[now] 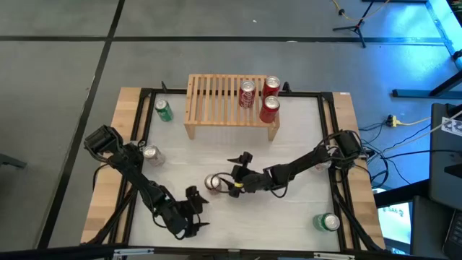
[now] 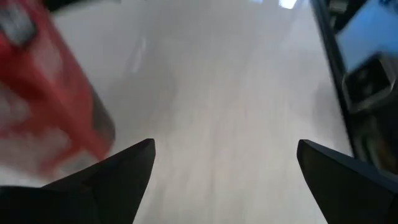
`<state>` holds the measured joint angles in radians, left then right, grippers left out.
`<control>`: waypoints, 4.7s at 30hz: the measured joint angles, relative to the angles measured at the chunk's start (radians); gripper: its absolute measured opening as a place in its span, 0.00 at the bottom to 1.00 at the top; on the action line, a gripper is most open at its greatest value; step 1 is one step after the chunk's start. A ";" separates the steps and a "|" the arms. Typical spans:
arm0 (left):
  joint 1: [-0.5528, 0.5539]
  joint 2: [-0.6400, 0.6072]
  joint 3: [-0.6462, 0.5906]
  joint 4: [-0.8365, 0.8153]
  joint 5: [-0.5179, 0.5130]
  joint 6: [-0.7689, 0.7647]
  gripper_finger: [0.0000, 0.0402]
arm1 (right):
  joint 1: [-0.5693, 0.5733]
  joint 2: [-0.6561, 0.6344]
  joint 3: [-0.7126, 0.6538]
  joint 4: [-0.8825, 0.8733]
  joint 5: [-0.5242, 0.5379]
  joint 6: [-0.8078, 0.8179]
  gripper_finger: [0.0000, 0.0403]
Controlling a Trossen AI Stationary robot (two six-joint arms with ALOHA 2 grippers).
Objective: Place canned beverage on shelf
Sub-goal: Put the red white soda can on the shelf
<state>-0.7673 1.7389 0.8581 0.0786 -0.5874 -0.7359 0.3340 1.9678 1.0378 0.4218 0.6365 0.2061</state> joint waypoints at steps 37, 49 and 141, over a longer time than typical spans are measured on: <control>-0.014 0.023 0.000 -0.209 0.014 -0.142 0.95 | -0.001 -0.013 0.000 -0.083 -0.024 -0.028 0.95; 0.009 0.057 0.000 -0.043 -0.135 -0.073 0.95 | -0.060 0.001 0.000 0.061 -0.010 -0.009 0.95; -0.057 -0.312 0.031 -0.350 -0.060 -0.095 0.95 | -0.001 -0.060 0.000 0.021 -0.334 -0.092 0.95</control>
<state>-0.8240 1.4266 0.8894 -0.2715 -0.6478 -0.8313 0.3332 1.9078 1.0382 0.4429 0.3025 0.1142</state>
